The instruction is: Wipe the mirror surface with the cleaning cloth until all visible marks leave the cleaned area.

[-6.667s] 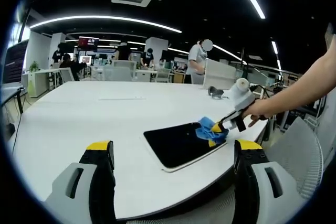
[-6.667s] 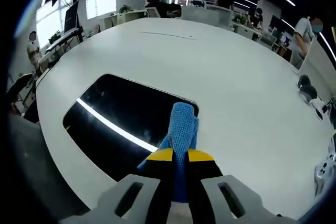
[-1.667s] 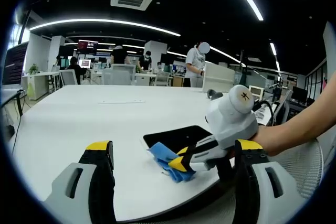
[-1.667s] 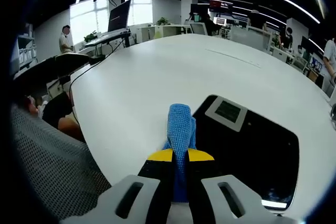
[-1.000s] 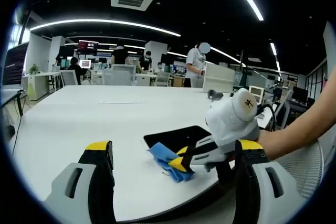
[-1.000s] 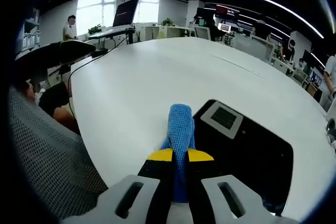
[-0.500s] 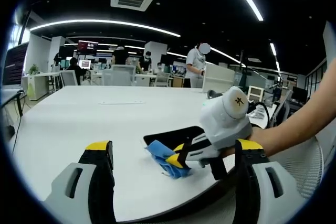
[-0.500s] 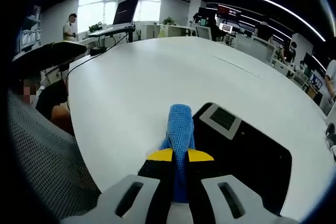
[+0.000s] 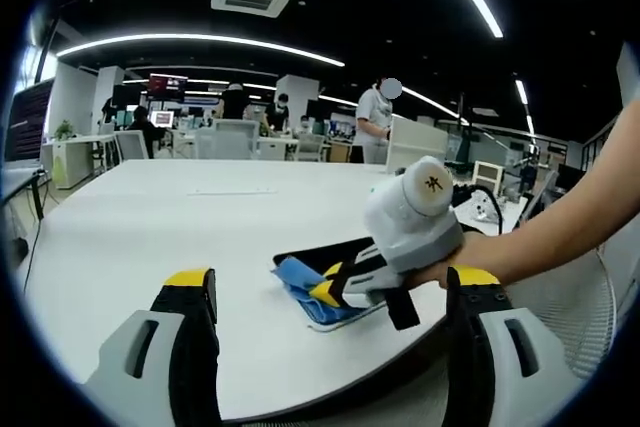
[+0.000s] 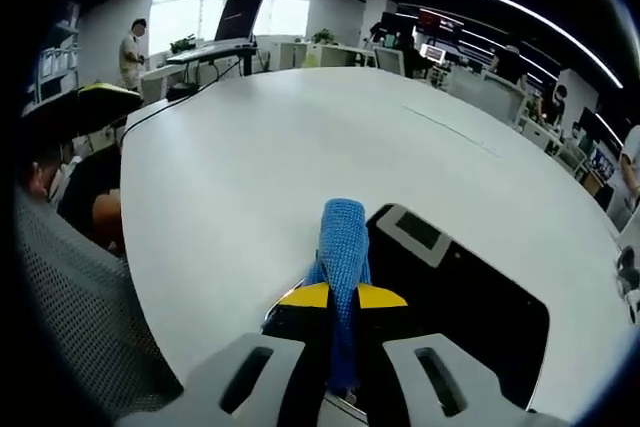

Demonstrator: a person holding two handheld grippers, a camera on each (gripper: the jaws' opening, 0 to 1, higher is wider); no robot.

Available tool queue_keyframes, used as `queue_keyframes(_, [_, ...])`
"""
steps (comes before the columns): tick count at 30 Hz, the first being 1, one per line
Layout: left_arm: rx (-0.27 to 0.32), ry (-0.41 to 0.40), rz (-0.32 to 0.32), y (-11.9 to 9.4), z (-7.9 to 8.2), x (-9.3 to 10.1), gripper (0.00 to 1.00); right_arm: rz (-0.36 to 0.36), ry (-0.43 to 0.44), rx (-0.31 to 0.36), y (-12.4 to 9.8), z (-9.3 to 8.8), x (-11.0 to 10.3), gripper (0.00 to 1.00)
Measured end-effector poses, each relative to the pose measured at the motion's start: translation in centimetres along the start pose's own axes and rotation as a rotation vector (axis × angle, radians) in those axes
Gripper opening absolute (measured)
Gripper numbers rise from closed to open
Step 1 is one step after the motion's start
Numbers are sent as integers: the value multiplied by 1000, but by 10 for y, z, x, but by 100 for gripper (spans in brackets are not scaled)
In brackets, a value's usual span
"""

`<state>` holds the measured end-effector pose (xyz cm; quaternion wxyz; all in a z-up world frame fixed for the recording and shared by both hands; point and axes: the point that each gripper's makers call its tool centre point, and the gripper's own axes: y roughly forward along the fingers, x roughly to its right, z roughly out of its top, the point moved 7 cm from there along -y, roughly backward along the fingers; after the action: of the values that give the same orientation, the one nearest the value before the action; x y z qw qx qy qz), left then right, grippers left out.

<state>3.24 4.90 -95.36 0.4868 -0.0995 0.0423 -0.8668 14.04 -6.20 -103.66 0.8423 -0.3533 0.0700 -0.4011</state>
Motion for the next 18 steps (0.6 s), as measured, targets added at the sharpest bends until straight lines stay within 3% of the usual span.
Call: queue_keyframes(18, [0, 3, 1, 0, 0, 0, 96, -15, -9, -12, 23, 15, 23, 2])
